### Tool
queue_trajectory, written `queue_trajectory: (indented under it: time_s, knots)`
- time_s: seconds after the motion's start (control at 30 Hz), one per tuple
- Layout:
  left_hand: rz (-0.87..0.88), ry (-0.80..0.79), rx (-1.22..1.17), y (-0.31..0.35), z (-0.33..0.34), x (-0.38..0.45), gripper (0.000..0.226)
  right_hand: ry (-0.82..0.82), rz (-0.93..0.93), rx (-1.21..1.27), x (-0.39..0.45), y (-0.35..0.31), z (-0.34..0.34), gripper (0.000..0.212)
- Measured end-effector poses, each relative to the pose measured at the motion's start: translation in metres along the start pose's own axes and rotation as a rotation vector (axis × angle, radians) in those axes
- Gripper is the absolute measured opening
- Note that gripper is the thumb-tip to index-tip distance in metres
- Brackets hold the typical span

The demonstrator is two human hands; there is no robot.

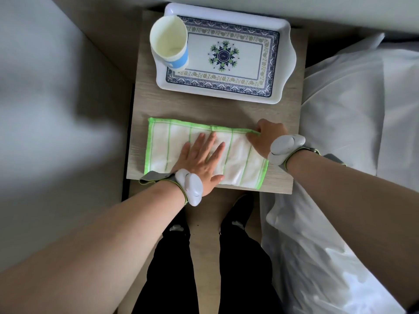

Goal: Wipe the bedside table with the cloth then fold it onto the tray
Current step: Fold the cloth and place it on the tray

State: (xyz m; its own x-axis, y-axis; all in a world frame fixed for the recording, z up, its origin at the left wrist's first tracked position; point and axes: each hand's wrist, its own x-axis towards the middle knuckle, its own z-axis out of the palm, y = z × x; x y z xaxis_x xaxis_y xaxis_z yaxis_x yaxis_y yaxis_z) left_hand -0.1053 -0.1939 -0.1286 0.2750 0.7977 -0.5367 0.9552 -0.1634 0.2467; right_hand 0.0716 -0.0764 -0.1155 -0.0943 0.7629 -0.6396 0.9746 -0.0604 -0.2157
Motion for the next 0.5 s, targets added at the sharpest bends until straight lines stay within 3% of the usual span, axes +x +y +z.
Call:
queue_trajectory:
  time_s: [0.27, 0.5]
  knots:
    - [-0.067, 0.017, 0.037, 0.002, 0.017, 0.007, 0.088, 0.038, 0.041, 0.204, -0.002, 0.0, -0.008, 0.031]
    - [-0.106, -0.013, 0.009, 0.004, 0.024, 0.011, 0.079, 0.081, 0.032, 0.223, 0.001, -0.001, -0.009, 0.031]
